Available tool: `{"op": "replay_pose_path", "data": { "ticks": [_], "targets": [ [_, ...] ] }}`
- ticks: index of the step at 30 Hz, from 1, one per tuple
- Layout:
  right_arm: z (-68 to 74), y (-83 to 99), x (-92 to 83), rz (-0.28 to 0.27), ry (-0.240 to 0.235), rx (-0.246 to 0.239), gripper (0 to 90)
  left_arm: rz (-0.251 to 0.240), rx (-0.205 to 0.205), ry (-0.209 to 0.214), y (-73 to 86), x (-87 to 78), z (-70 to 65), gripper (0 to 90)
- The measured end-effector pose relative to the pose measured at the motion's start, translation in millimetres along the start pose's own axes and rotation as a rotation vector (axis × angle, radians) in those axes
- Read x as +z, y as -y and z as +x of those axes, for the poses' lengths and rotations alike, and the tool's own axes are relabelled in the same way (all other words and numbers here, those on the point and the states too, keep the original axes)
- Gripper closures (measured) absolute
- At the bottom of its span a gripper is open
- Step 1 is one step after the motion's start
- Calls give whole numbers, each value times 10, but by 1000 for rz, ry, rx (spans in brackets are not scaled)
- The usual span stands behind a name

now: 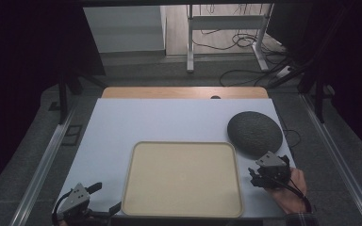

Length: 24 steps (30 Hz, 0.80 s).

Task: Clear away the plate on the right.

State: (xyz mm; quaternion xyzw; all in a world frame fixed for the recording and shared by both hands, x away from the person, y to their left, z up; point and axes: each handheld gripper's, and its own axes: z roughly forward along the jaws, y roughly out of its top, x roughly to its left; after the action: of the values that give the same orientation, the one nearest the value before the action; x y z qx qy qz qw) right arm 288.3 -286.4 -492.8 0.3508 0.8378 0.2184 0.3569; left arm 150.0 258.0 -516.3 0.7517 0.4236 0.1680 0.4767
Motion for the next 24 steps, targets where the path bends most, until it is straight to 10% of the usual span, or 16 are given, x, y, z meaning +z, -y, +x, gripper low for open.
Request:
{"op": "replay_pose_path", "data": {
  "ticks": [24],
  "targets": [
    [134, -71, 288, 89, 216, -388, 308, 2, 2, 0, -1, 2, -2, 0]
  ]
}}
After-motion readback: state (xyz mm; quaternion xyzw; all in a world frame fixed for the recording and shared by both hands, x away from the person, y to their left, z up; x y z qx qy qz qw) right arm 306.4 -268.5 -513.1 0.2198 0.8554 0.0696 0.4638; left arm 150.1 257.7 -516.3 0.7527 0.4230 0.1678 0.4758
